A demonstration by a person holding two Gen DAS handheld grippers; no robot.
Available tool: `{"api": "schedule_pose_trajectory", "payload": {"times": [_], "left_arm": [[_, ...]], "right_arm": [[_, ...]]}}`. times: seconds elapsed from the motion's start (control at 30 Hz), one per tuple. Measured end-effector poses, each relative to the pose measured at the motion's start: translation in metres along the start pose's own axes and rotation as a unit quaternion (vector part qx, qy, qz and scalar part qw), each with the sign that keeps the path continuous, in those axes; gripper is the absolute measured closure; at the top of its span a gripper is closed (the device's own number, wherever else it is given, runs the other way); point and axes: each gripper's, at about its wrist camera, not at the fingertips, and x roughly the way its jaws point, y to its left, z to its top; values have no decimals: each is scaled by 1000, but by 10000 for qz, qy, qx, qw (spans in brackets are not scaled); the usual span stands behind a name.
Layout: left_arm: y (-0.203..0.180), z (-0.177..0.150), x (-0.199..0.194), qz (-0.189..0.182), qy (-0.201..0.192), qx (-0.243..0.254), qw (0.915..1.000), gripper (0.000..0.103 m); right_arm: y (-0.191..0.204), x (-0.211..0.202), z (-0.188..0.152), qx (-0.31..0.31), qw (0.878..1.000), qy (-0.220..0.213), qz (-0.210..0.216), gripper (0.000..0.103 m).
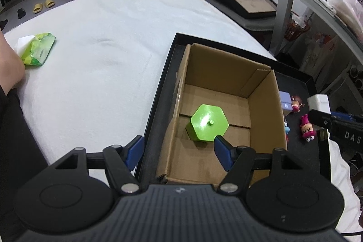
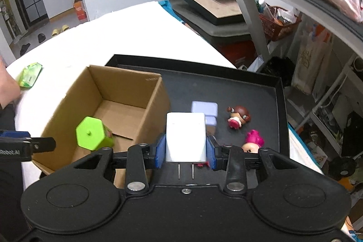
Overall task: Organize rigid objects
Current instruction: 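Carry the white charger into the box and release it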
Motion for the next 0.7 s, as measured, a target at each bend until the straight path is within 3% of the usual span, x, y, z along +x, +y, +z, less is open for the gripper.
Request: {"api": "schedule_pose_trajectory", "payload": {"times": [0.23, 0.43, 0.6, 0.7], "left_arm": [[16, -5, 2, -80, -31, -237, 9997, 44], [24, -3, 9, -165, 74, -414, 9990, 54], [32, -3, 14, -216, 178, -558, 9980, 69], [38, -5, 18, -280, 248, -697, 9969, 71]], "right_arm": [[26, -4, 13, -212, 9996, -157, 94, 67], [49, 4, 25, -364, 9990, -176, 205, 67], [68, 11, 35, -525, 9981, -169, 282, 67], [80, 16, 40, -639, 9973, -162, 338, 67]]}}
